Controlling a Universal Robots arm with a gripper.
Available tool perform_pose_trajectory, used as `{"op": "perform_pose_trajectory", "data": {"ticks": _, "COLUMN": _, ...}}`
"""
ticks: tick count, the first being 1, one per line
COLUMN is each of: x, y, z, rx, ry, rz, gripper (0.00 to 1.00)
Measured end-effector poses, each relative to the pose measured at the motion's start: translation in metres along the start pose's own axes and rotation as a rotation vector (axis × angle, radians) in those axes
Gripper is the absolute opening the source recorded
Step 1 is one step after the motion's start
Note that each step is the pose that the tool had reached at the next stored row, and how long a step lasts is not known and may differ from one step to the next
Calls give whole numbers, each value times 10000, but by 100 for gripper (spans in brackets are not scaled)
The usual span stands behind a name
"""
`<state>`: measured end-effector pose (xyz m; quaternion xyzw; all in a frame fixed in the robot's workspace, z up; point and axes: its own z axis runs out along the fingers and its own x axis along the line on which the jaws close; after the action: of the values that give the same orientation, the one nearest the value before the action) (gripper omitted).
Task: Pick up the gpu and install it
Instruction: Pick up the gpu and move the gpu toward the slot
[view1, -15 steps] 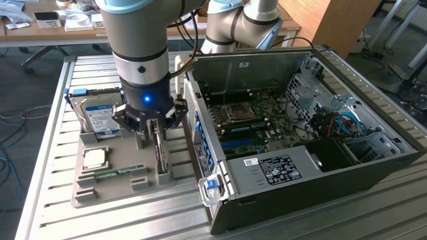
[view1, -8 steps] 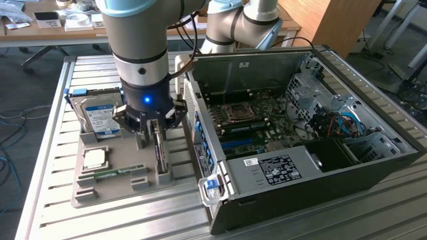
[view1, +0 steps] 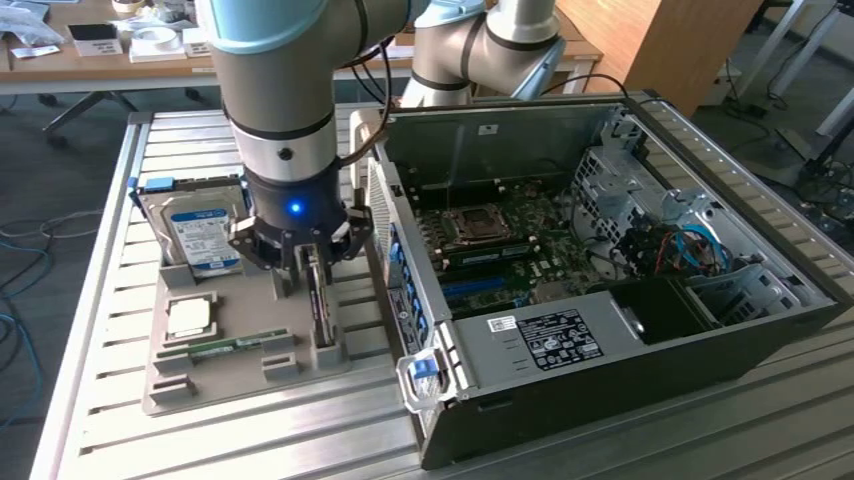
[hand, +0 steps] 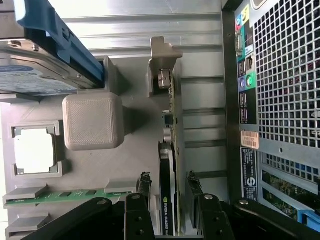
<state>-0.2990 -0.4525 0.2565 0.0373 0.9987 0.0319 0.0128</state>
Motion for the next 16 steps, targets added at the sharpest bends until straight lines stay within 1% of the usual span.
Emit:
{"op": "perform_pose_trajectory", "data": {"ticks": 8, "x": 4, "y": 12, "z": 132, "rx": 0, "ry": 1, "rz": 0, "gripper": 42}}
{"op": "perform_pose_trajectory", "data": {"ticks": 16, "x": 1, "y": 19, "z": 204, "rx": 0, "ry": 0, "rz": 0, "gripper": 42}}
